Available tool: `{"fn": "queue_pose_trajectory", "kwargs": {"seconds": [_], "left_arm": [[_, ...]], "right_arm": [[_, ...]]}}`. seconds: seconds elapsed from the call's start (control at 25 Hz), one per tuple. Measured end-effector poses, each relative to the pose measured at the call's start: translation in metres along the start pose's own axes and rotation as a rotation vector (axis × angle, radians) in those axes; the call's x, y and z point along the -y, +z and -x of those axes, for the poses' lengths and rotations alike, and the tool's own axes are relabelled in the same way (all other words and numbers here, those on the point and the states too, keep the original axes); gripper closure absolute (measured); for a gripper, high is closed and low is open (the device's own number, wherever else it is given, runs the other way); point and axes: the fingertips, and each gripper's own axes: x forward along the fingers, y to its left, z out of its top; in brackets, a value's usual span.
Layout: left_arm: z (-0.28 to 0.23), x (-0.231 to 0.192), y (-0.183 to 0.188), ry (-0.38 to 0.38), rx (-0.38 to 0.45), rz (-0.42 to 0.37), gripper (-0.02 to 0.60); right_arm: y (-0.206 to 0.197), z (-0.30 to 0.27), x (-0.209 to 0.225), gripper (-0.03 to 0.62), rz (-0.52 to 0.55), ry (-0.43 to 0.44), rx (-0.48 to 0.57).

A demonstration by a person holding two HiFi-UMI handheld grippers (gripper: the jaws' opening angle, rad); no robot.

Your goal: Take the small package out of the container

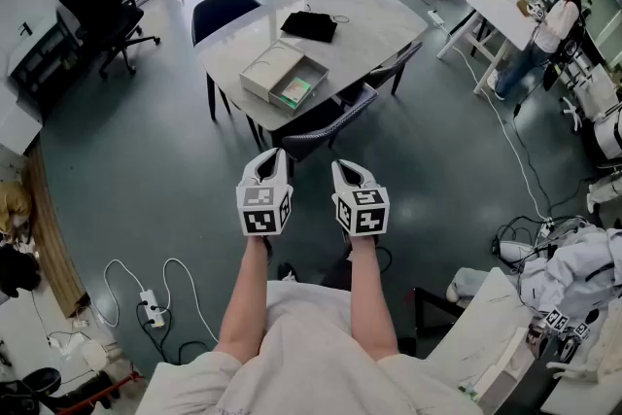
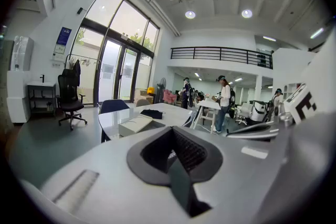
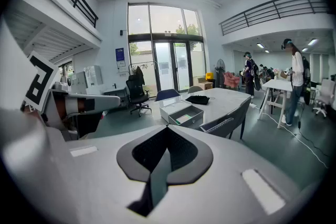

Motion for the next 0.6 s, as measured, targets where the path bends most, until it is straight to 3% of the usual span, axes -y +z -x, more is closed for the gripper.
{"fn": "queue_pose_trajectory", "kwargs": {"seconds": [0.32, 0.6], "left_arm": [[0.005, -0.007, 0.004, 0.001, 0.024, 0.006, 0.528], [0.003, -0.015, 0.008, -0.006, 0.036, 0.006, 0.528]], "right_arm": [[-0.002, -0.001, -0.006, 0.595, 0.000, 0.003, 0.015], [0.014, -0.001, -0.006, 0.595, -0.059, 0.016, 0.116]]}}
